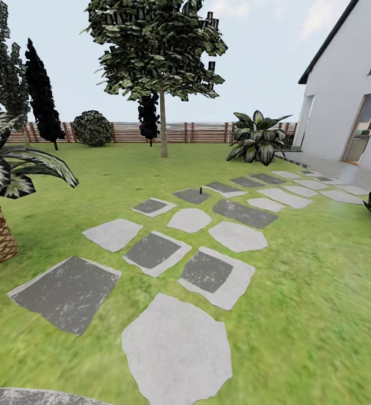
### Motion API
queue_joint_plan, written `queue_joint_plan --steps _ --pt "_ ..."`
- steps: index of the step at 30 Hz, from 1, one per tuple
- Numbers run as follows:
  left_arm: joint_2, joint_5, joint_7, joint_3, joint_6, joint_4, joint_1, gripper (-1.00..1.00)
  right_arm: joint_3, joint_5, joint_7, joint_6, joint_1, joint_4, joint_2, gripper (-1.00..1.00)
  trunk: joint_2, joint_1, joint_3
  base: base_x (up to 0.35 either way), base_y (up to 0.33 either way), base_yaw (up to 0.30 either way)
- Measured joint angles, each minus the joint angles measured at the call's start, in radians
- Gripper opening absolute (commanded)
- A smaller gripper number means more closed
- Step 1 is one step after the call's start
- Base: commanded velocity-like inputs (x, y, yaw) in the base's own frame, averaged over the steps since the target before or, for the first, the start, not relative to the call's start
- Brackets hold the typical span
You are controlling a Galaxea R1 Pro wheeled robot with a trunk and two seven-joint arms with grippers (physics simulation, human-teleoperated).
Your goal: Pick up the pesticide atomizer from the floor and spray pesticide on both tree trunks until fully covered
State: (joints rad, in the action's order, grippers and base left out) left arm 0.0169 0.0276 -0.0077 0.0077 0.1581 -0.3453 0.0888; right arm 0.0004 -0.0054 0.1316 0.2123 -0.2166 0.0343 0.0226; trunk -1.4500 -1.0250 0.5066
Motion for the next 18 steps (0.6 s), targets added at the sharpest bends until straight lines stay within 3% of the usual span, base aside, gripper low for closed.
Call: queue_joint_plan --steps 3,8,18 --pt "0.000 0.000 0.000 0.000 0.000 0.000 0.000 1.00 0.001 0.001 0.000 0.079 0.000 -0.009 0.005 1.00 0.000 0.000 0.000 0.275 0.000 0.000" --pt "0.001 -0.001 0.000 0.000 0.000 0.000 0.000 1.00 0.001 0.002 0.001 0.136 0.000 -0.016 0.011 1.00 0.000 0.000 0.000 0.271 0.000 0.000" --pt "0.001 -0.001 0.000 0.000 0.000 0.000 0.000 1.00 0.002 0.005 0.003 0.149 0.000 -0.017 0.045 1.00 0.000 0.000 0.000 0.269 0.000 0.000"
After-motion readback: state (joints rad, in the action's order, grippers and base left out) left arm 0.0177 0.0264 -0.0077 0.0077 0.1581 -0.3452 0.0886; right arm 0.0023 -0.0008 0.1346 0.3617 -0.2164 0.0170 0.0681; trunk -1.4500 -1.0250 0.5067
